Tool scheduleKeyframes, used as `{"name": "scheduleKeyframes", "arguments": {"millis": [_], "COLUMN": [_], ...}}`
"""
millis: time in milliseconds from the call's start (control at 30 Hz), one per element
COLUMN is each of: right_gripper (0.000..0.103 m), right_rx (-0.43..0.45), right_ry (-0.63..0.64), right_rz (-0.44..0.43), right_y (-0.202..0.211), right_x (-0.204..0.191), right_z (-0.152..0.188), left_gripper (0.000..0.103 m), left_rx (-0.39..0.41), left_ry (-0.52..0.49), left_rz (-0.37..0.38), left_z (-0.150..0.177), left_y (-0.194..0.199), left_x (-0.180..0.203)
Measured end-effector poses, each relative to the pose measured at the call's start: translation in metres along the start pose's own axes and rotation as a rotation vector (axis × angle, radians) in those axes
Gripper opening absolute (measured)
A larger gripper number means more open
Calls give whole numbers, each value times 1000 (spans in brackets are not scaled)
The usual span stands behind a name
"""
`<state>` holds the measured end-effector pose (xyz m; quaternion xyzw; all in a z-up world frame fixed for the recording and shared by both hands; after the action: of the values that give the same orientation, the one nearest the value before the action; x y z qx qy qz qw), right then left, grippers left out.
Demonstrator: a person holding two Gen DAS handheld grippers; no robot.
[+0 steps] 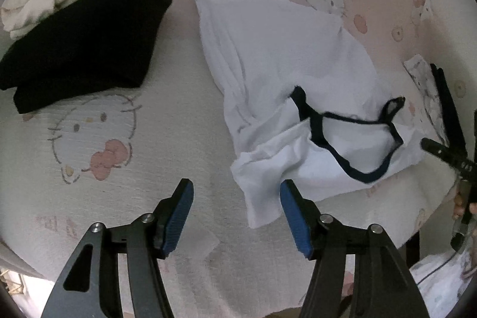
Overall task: Fold clothes
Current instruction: 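Release the shirt and move both grippers back over the bed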
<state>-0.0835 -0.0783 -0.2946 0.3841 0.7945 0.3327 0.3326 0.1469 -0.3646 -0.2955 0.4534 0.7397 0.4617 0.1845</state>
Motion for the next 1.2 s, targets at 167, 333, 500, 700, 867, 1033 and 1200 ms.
{"name": "scheduleKeyframes", "arguments": {"millis": [167, 333, 500, 700, 867, 1033, 1200], "right_gripper": [67, 29, 25, 25, 27, 46, 58], "right_rx": [47, 41, -28, -103, -94, -53, 5], "right_ry": [-156, -89, 19, -61, 65, 151, 248], "right_rz": [29, 17, 89, 108, 184, 171, 217], "right_y": [12, 6, -18, -41, -38, -22, -6], "right_x": [30, 19, 7, 24, 7, -12, -26], "right_z": [-5, -3, 3, 1, 1, 7, 15], "left_gripper": [58, 53, 50, 52, 52, 52, 52], "left_rx": [17, 46, 27, -9, 3, 1, 24], "left_ry": [20, -17, -62, -31, -30, -63, -201], "left_rz": [-14, -9, -104, -146, -125, -44, -99], "left_z": [6, -5, -7, -4, -8, -9, -6], "left_y": [5, -2, -19, -41, -33, -17, -3], "left_x": [22, 46, 52, 44, 50, 66, 86]}}
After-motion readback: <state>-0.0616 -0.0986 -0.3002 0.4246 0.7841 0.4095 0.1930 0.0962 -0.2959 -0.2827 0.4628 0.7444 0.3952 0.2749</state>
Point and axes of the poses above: each gripper's, at about its wrist camera, not at the fingertips, and y roughly against the way its jaws point, x to its right, z to its underside, the point moved 3 cm from there along -y, roughly the way its jaws point, and after that the axes turned 4 degrees about x, right-handed, at the moved point
